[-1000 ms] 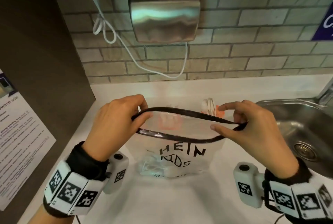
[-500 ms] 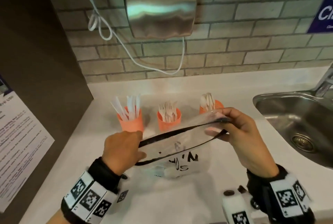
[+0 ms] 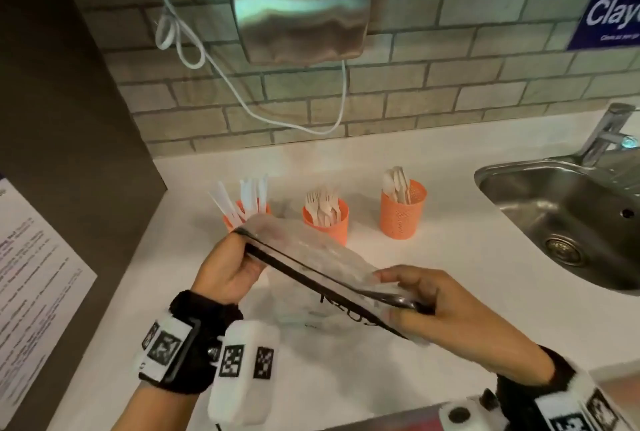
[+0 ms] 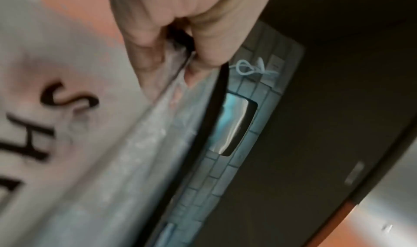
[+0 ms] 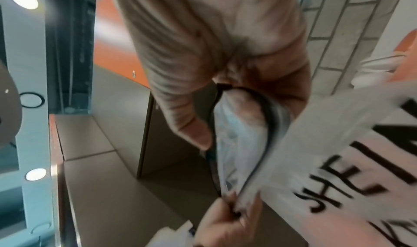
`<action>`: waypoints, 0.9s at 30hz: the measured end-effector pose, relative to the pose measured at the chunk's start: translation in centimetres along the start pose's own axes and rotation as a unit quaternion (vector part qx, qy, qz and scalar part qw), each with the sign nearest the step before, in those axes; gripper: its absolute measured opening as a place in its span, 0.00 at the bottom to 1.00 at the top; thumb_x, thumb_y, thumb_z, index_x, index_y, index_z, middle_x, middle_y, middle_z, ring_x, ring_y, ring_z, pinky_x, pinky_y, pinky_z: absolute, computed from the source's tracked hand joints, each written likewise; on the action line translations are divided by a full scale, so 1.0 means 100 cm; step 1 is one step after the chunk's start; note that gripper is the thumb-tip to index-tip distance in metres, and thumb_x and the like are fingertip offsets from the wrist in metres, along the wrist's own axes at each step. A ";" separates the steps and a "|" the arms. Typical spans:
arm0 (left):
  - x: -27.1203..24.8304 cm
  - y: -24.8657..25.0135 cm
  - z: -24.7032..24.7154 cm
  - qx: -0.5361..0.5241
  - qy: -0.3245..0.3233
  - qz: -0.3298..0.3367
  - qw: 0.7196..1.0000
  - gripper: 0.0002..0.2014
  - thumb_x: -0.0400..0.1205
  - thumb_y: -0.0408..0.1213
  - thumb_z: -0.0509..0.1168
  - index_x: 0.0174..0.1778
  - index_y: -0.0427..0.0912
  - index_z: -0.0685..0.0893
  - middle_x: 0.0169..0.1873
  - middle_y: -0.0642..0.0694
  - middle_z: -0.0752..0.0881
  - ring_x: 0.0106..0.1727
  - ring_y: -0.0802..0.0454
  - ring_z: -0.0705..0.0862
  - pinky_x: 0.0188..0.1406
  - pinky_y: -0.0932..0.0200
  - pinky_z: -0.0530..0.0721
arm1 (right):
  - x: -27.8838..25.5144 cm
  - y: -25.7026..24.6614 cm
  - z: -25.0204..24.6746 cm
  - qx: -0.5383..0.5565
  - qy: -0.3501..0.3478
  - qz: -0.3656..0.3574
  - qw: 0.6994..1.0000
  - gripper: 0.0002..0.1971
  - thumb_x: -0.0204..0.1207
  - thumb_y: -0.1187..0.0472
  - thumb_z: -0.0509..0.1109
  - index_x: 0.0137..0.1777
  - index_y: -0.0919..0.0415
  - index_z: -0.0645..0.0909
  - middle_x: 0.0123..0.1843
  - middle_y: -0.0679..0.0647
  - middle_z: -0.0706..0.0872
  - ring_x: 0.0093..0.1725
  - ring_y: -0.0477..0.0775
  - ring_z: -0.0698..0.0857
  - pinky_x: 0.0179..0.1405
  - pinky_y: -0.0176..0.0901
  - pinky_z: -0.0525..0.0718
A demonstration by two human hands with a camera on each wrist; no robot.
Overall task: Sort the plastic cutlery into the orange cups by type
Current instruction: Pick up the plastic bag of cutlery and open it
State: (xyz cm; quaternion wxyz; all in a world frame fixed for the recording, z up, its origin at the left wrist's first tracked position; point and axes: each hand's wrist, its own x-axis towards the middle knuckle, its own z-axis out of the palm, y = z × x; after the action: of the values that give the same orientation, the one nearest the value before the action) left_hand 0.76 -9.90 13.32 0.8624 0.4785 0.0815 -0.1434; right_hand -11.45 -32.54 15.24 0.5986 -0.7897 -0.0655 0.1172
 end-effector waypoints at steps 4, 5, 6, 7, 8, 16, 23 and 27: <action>-0.002 -0.007 0.006 -0.089 0.013 -0.016 0.996 0.11 0.82 0.33 0.61 0.59 0.37 0.79 0.43 0.42 0.86 0.38 0.53 0.88 0.33 0.59 0.90 | 0.000 0.014 0.010 -0.097 0.029 -0.012 0.995 0.02 0.74 0.58 0.72 0.41 0.53 0.83 0.20 0.40 0.79 0.19 0.39 0.75 0.23 0.27 0.69; -0.002 -0.008 0.007 -0.064 0.018 -0.006 0.998 0.09 0.82 0.33 0.61 0.56 0.38 0.79 0.34 0.45 0.85 0.28 0.57 0.86 0.24 0.64 0.86 | 0.003 0.017 0.007 -0.077 0.035 0.005 0.996 0.06 0.75 0.58 0.70 0.37 0.56 0.83 0.15 0.42 0.75 0.16 0.39 0.70 0.21 0.28 0.68; -0.006 -0.008 0.010 -0.023 0.022 0.004 0.999 0.07 0.82 0.31 0.60 0.55 0.38 0.79 0.27 0.49 0.83 0.22 0.61 0.82 0.18 0.70 0.80 | 0.006 0.020 0.003 -0.024 0.035 0.034 0.999 0.07 0.75 0.59 0.70 0.38 0.61 0.85 0.14 0.42 0.73 0.16 0.39 0.67 0.20 0.28 0.67; -0.008 -0.010 0.007 0.041 0.020 0.024 0.999 0.08 0.82 0.29 0.59 0.53 0.36 0.81 0.24 0.52 0.83 0.21 0.63 0.81 0.16 0.73 0.77 | 0.008 0.020 -0.003 0.043 0.029 0.062 0.997 0.09 0.72 0.57 0.72 0.40 0.64 0.87 0.16 0.42 0.76 0.18 0.40 0.69 0.19 0.28 0.68; -0.014 -0.009 0.006 0.119 0.010 0.041 0.992 0.09 0.81 0.25 0.58 0.51 0.35 0.83 0.25 0.52 0.85 0.25 0.63 0.83 0.19 0.74 0.77 | 0.009 0.021 -0.010 0.114 0.022 0.078 0.990 0.14 0.65 0.52 0.78 0.41 0.64 0.88 0.23 0.45 0.82 0.22 0.44 0.74 0.21 0.29 0.72; -0.048 -0.066 -0.036 0.573 -0.172 -0.012 0.801 0.18 0.70 0.48 0.71 0.24 0.42 0.72 0.18 0.57 0.70 0.21 0.64 0.66 0.27 0.63 0.64 | 0.032 0.043 -0.039 0.543 -0.047 0.094 0.833 0.18 0.45 0.67 0.84 0.36 0.69 0.85 0.46 0.68 0.89 0.48 0.64 0.90 0.56 0.59 0.84; -0.051 -0.075 -0.037 0.088 -0.070 -0.138 0.984 0.28 0.51 0.47 0.85 0.44 0.39 0.90 0.42 0.43 0.89 0.40 0.50 0.89 0.36 0.58 0.89 | 0.033 0.085 -0.036 0.497 0.029 0.107 0.861 0.23 0.44 0.58 0.87 0.35 0.64 0.80 0.30 0.55 0.73 0.26 0.53 0.74 0.28 0.42 0.75; -0.045 -0.076 -0.028 -0.105 -0.057 -0.111 0.987 0.31 0.38 0.36 0.88 0.38 0.38 0.91 0.42 0.38 0.91 0.40 0.45 0.91 0.37 0.46 0.90 | 0.009 0.097 -0.026 0.128 -0.033 0.073 0.989 0.27 0.59 0.46 0.81 0.46 0.70 0.81 0.33 0.57 0.81 0.30 0.54 0.78 0.30 0.43 0.72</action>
State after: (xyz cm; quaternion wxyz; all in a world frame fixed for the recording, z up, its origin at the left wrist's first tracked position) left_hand -6.02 -10.57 6.99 0.8898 0.3648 0.0989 -0.2558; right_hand -10.26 -37.46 6.49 0.6819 -0.7052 -0.0122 0.1938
